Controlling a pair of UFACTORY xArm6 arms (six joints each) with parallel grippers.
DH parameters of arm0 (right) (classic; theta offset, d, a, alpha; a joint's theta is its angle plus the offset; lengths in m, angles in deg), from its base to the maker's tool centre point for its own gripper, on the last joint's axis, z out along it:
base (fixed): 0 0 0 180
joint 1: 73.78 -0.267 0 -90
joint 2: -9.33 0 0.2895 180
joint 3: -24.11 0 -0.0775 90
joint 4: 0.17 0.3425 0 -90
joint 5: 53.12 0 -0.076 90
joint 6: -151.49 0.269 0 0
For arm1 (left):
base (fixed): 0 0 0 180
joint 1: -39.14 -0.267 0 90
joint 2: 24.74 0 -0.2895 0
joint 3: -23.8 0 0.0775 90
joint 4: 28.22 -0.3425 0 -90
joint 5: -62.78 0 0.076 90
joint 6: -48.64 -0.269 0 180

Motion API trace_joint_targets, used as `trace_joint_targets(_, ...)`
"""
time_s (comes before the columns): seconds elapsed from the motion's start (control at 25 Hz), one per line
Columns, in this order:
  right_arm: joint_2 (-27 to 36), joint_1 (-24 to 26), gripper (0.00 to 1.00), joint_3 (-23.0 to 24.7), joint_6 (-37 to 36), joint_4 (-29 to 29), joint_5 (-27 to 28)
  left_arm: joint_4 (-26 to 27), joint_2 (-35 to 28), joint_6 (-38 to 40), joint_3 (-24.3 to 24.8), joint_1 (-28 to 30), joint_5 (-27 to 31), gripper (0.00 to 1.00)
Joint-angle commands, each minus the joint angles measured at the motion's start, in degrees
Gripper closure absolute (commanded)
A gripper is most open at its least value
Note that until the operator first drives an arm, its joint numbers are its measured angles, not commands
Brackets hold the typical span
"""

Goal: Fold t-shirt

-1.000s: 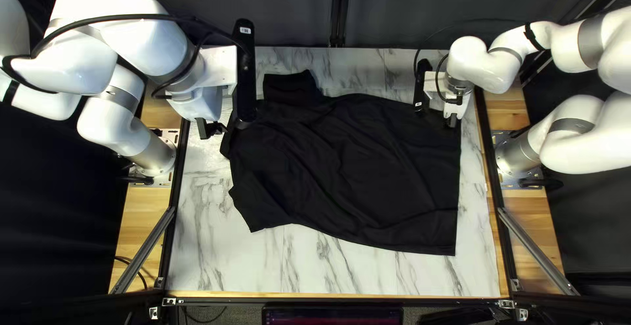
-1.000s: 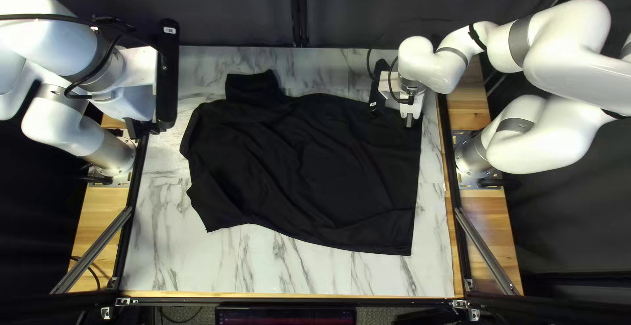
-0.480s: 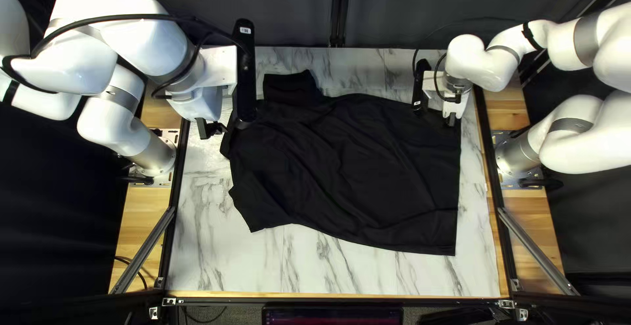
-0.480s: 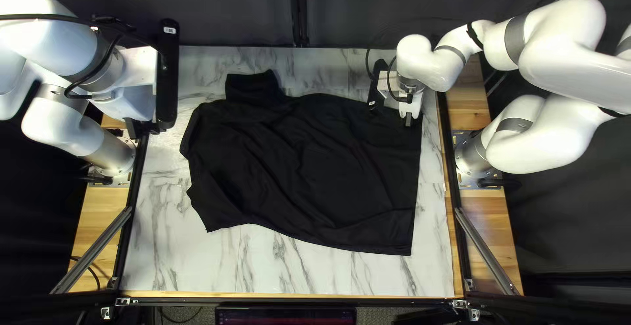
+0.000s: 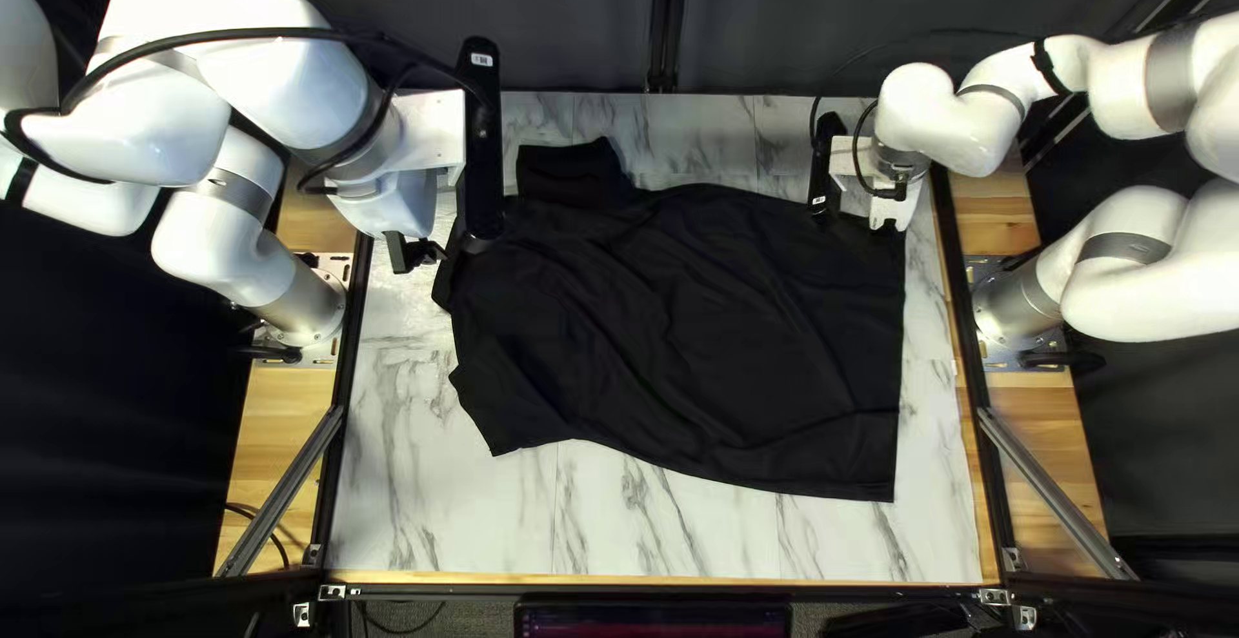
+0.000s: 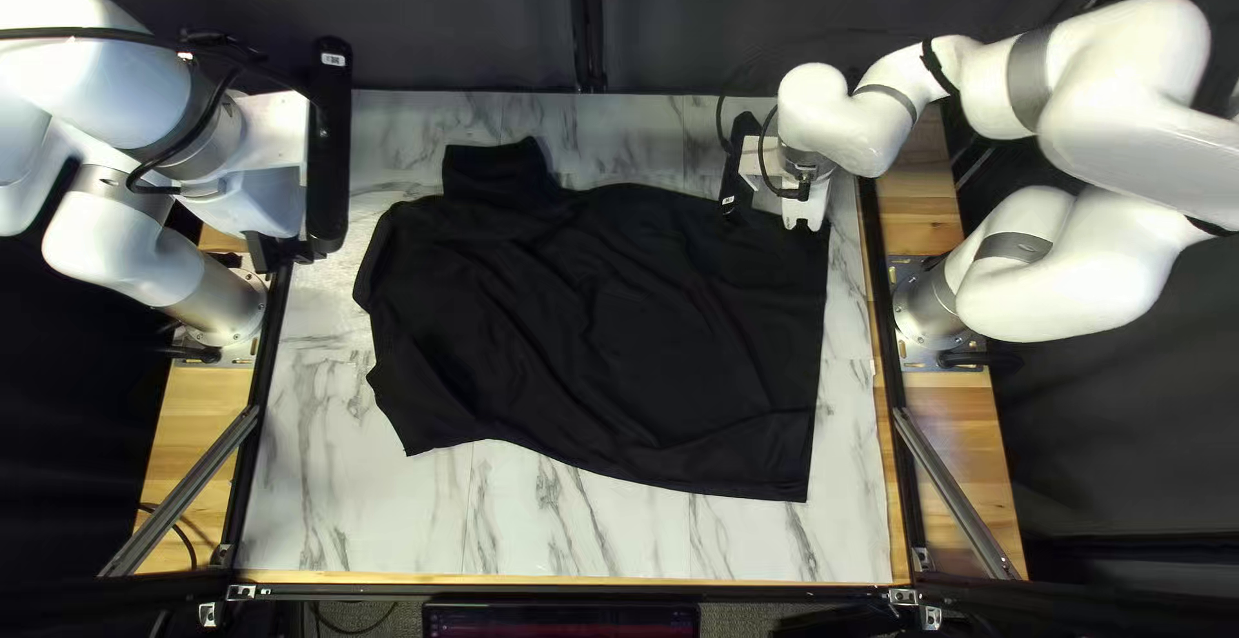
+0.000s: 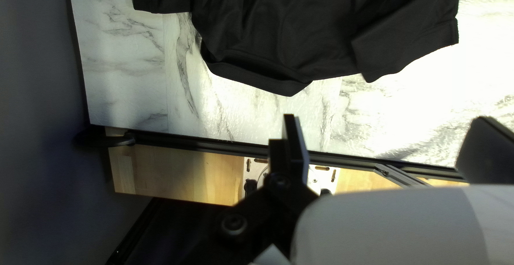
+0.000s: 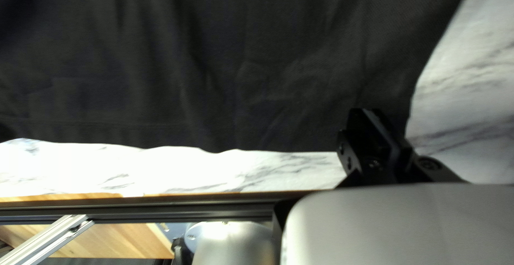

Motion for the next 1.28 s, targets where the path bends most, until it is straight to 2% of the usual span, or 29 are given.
trace_joint_targets(0.04, 1.7, -0.4, 0.59, -0.1, 0.7, -0.5, 1.3, 0.0, 0.0, 0.0, 0.0, 0.0, 0.0, 0.00)
trace_joint_targets(0.08, 1.1, 0.2, 0.00, 0.0, 0.2, -0.6, 0.9, 0.0, 0.0, 0.0, 0.0, 0.0, 0.0, 0.00)
trace_joint_targets(0.4, -4.7, 4.2, 0.00, 0.0, -4.0, -0.2, -3.1, 0.0, 0.0, 0.0, 0.0, 0.0, 0.0, 0.00)
trace_joint_targets(0.88, -7.6, 3.9, 0.00, -0.7, -4.7, 0.8, -4.1, 0.0, 0.0, 0.0, 0.0, 0.0, 0.0, 0.00)
trace_joint_targets(1.08, -6.5, 3.0, 0.13, 0.0, -4.0, 1.1, -3.9, 0.0, 0.0, 0.0, 0.0, 0.0, 0.0, 0.00)
trace_joint_targets(1.28, -6.7, 4.0, 0.10, 1.6, -4.4, 1.0, -5.5, 0.0, 0.0, 0.0, 0.0, 0.0, 0.0, 0.00)
